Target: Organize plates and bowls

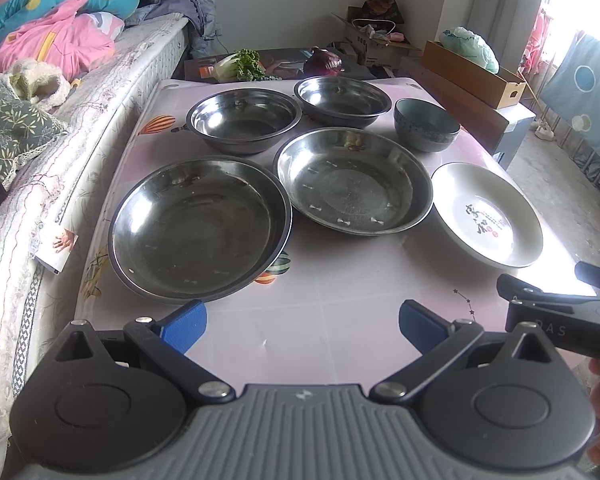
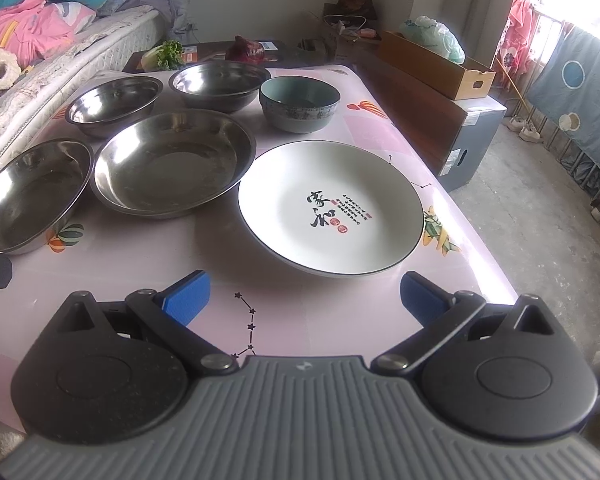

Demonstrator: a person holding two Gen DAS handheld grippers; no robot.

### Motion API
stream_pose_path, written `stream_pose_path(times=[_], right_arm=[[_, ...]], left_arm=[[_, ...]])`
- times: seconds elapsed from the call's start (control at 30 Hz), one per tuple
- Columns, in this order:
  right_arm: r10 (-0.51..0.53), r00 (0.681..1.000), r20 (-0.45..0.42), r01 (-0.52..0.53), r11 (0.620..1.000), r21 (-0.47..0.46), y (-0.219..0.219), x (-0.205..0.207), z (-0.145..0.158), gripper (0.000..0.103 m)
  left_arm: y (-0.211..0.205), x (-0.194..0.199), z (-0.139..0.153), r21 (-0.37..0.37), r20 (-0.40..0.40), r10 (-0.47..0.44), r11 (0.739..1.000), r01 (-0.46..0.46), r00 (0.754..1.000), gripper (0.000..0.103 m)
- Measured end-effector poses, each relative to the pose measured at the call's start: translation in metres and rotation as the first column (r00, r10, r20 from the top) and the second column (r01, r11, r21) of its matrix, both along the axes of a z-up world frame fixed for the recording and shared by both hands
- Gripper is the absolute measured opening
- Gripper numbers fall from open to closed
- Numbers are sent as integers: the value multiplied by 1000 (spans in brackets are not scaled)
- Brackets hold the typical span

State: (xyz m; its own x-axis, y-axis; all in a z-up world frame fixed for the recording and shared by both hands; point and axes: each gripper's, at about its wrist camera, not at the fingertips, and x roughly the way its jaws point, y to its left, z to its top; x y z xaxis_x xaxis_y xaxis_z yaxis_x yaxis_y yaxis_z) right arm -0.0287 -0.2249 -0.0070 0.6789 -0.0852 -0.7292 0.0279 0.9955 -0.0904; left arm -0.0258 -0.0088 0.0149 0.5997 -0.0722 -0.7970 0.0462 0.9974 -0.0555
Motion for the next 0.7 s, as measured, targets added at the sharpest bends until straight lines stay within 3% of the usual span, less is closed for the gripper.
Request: stream_pose_path(times=[0.7], right_arm=[[9,1000,-4,-9,1000,2,2,1,-1,102]], left_arm=[[2,-1,-2,3,-9,4,1000,-4,1000,103]])
